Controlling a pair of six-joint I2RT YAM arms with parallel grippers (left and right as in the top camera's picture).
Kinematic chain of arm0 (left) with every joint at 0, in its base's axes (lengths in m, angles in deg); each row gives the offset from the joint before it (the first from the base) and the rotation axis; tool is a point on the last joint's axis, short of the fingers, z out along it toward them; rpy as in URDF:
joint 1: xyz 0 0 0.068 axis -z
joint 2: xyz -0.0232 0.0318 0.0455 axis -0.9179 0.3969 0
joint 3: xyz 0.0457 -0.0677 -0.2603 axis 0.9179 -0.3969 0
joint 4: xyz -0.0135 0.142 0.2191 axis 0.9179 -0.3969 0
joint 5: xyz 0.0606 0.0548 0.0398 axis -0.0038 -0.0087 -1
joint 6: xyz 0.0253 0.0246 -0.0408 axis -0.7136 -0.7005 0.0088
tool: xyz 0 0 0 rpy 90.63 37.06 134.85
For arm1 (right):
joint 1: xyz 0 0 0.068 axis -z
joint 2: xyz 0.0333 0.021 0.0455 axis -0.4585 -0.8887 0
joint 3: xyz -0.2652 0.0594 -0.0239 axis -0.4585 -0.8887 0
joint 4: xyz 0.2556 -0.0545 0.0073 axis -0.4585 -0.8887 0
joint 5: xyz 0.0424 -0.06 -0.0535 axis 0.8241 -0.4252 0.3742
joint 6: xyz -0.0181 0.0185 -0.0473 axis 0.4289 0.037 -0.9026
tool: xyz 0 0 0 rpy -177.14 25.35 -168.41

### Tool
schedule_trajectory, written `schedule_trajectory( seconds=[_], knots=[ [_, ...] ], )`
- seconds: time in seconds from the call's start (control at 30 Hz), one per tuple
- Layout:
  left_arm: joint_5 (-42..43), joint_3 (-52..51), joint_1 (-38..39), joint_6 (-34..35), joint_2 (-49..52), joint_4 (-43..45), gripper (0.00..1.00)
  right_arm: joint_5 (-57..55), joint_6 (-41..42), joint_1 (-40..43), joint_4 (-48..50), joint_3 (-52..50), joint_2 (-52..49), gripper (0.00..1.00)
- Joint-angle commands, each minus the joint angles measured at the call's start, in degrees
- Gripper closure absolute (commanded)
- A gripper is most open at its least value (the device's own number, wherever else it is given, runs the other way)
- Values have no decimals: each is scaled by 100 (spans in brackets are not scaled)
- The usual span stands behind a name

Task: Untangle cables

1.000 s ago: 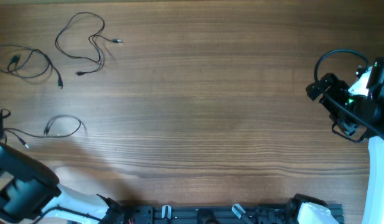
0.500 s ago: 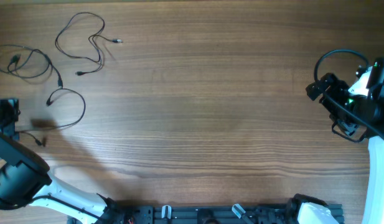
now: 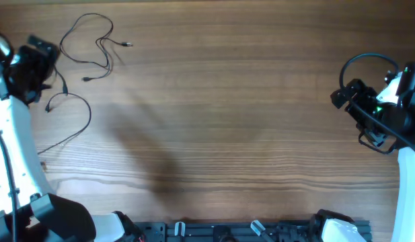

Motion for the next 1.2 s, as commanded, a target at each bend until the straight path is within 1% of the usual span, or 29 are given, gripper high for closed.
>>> schedule_trajectory(
  seconds=[0.0, 0.03, 0.1, 0.2, 0.27, 0.37, 0.43, 0.47, 0.5, 0.53, 0.67, 0.8, 0.97, 1.17],
  knots=[
    [1049, -7, 911, -1440, -118, -61, 0, -28, 55, 7, 13, 90, -24, 0],
    [1038, -7, 1250, -1641, -120, -52, 0, -28, 52, 7, 13, 90, -24, 0],
    [1047, -7, 1733, -1692, -177, 48, 0, -28, 52, 7, 13, 90, -24, 0],
    [1110, -7, 2083, -1755, -483, -4, 0, -28, 52, 7, 13, 90, -24, 0],
    [1106, -125, 2197, -2046, -883, -79, 0, -28, 52, 7, 13, 90, -24, 0],
    [1082, -595, 2142, -2061, -1648, -44, 0, -28, 52, 7, 15, 90, -24, 0],
    [957, -1191, 1974, -2186, -2527, -26, 0, -28, 50, 7, 13, 90, -24, 0],
    [785, -1300, 1934, -2188, -2721, -92, 0, -28, 52, 7, 13, 90, -24, 0],
    [361, -1451, 1875, -2186, -3040, -317, 0, -28, 55, 7, 13, 90, -24, 0],
    [155, -1519, 1858, -2186, -3285, -568, 0, -28, 52, 7, 13, 90, -24, 0],
    [155, -1517, 1860, -2186, -3744, -1399, 0, -28, 55, 7, 13, 90, -24, 0],
    [155, -1517, 1860, -2186, -3919, -1849, 0, -28, 52, 7, 15, 90, -24, 0],
    [155, -1517, 1943, -2186, -4277, -1998, 0, -28, 52, 7, 13, 90, -24, 0],
    [155, -1517, 2059, -2186, -5471, -2002, 0, -28, 52, 7, 13, 90, -24, 0]
  ],
)
